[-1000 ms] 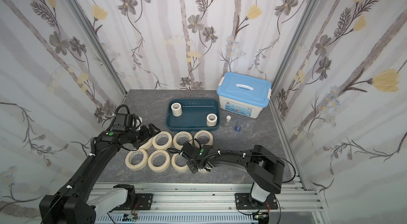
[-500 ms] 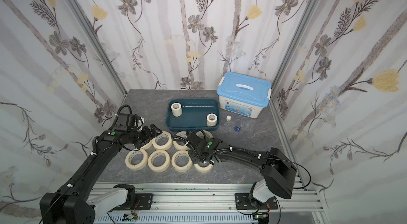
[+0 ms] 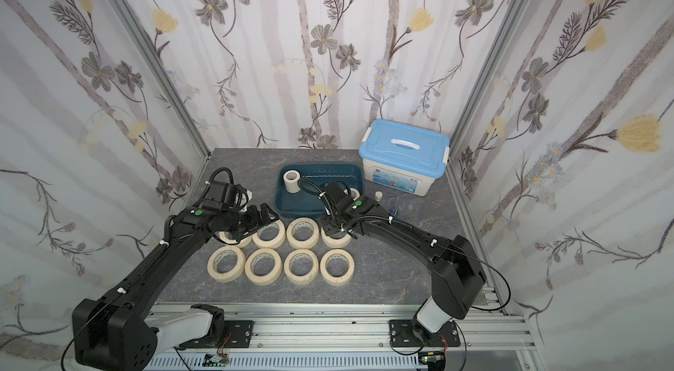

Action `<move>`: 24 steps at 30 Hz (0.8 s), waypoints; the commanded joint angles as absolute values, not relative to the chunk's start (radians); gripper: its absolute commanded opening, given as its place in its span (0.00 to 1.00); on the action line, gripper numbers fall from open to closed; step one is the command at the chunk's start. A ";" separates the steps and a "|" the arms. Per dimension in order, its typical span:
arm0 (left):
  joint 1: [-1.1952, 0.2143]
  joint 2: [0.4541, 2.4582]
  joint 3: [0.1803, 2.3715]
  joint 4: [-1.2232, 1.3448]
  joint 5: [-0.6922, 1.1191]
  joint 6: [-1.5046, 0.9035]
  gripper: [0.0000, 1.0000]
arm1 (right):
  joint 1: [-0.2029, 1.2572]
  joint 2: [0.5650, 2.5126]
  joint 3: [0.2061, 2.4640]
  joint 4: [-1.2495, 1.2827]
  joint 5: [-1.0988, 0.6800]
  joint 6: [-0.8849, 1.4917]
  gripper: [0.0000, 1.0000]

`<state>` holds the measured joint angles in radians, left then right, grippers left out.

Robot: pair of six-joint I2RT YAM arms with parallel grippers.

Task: Take out the art tape in the storage box
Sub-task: Place the art tape at the center of the board, then adjust the art tape in the storage box.

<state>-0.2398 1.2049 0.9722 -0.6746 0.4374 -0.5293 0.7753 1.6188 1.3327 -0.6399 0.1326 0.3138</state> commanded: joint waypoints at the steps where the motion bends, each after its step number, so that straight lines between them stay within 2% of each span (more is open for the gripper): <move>1: -0.242 1.207 0.982 -0.694 0.422 -0.516 1.00 | 0.746 1.663 1.375 -0.676 0.153 0.274 0.44; 10: -0.250 1.214 0.982 -0.706 0.400 -0.507 1.00 | 0.676 1.765 1.475 -0.712 0.224 0.208 0.44; 24: -0.260 1.256 1.016 -0.715 0.386 -0.493 1.00 | 0.578 1.936 1.644 -0.739 0.217 0.147 0.46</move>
<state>-0.2600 1.2503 1.0061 -0.7071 0.3962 -0.5011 0.5896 1.9118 1.6157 -0.7189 0.2134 0.1635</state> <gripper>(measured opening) 0.997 0.460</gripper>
